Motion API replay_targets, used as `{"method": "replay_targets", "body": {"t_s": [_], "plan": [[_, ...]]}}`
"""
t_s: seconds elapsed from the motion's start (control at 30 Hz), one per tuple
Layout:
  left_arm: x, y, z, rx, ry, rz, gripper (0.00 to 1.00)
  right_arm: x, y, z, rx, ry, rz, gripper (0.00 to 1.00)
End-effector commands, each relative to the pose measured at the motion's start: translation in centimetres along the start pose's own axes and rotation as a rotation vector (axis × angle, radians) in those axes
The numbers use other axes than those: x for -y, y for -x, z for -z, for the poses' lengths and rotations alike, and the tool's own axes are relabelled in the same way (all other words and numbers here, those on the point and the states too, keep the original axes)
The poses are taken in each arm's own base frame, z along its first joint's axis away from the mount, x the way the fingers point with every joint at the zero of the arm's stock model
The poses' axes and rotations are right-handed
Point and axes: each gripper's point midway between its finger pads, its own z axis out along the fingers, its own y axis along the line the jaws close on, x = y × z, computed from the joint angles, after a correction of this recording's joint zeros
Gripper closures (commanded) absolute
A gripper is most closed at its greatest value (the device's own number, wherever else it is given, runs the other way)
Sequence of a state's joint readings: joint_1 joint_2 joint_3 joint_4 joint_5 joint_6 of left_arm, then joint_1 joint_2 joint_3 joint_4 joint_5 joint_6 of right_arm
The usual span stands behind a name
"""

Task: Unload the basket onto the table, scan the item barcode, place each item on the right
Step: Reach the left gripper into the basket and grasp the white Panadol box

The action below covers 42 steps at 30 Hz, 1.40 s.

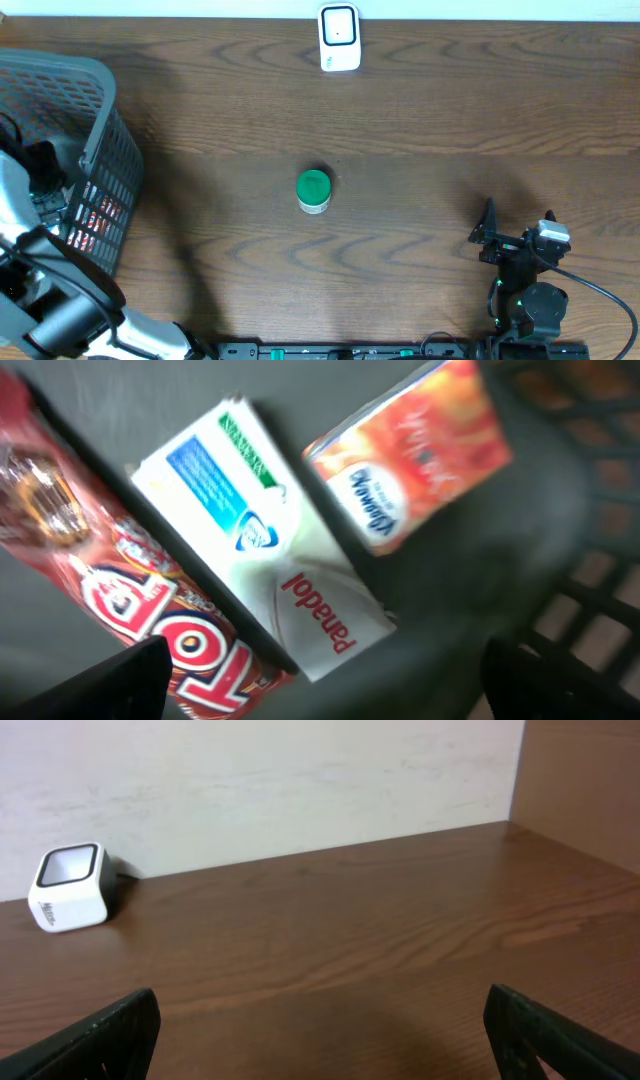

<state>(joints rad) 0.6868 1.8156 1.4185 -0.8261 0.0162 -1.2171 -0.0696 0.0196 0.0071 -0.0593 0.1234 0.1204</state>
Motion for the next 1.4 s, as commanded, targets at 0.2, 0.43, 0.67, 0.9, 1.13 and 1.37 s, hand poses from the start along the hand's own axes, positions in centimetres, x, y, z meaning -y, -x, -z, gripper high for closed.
{"method": "replay_targets", "body": {"t_s": [0.2, 0.43, 0.67, 0.9, 1.13, 1.37], "plan": [[1.1, -1.8, -5.2, -0.007, 0.054, 0.214, 0.02, -0.1, -0.2, 0.0, -0.005, 0.006, 0.014, 0.01], [-0.1, -1.4, -8.0, 0.034, 0.12, 0.224, 0.02, -0.1, -0.2, 0.0, -0.005, 0.006, 0.014, 0.01], [-1.5, -1.7, -8.0, 0.025, 0.179, 0.195, 0.33, -0.1, -0.2, 0.0, -0.005, 0.006, 0.014, 0.01], [-0.5, -1.2, -3.7, 0.028, 0.103, 0.138, 0.36, -0.1, -0.2, 0.0, -0.005, 0.006, 0.014, 0.01], [2.5, 0.4, 10.2, 0.093, -0.267, 0.149, 0.43, -0.1, -0.2, 0.0, -0.005, 0.006, 0.014, 0.01], [-0.7, 3.2, 18.5, 0.305, -0.38, 0.155, 0.15, -0.1, -0.2, 0.0, -0.005, 0.006, 0.014, 0.01]]}}
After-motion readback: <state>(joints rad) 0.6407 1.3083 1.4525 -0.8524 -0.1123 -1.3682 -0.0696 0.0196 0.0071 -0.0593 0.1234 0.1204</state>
